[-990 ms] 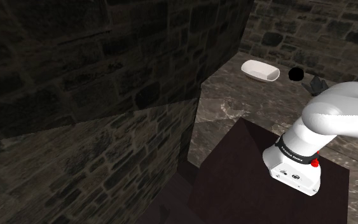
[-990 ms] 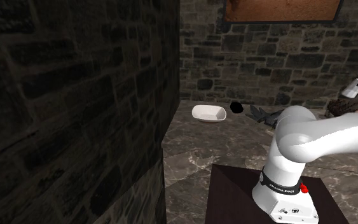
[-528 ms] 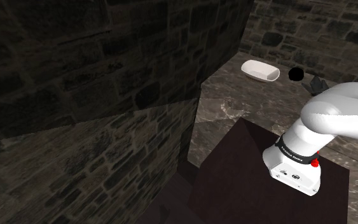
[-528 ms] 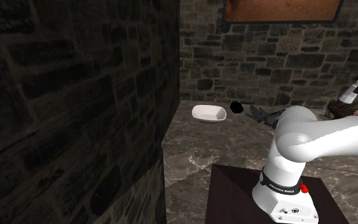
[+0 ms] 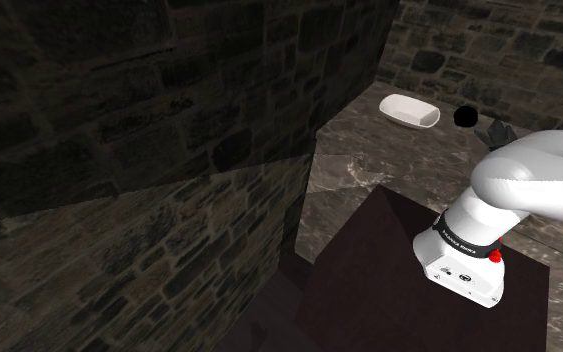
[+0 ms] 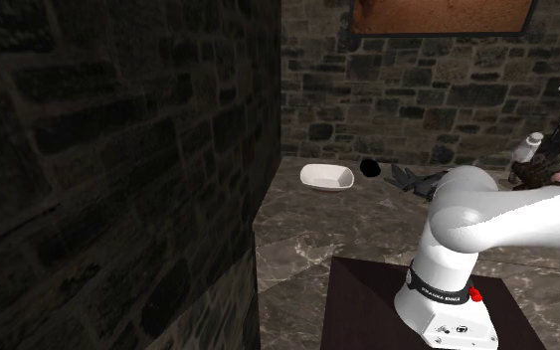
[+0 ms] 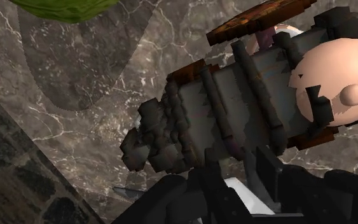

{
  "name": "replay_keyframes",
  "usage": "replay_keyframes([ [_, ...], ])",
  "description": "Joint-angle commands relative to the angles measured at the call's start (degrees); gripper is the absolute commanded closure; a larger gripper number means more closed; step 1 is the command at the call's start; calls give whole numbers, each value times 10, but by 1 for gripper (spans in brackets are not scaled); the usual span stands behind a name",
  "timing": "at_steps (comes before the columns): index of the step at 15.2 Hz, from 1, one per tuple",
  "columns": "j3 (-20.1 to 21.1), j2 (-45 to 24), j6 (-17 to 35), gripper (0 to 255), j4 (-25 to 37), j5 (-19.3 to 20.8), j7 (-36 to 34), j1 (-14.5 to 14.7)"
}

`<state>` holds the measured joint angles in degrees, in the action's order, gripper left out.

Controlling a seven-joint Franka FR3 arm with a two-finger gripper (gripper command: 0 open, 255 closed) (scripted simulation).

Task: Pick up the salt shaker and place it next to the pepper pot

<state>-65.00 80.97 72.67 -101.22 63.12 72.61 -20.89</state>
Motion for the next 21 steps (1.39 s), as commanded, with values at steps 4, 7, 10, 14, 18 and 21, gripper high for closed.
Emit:
replay_keyframes([
  [4,-25,16,25,255,-30,15,0,-14],
  [7,-32,17,32,255,-37,17,1,-18],
  [10,-32,17,33,255,-37,16,1,-18],
  [14,-34,18,36,0,-41,18,-3,-16],
  [18,-38,16,36,0,-29,21,3,-10],
  [21,-27,-21,28,0,-7,-16,15,-17],
])
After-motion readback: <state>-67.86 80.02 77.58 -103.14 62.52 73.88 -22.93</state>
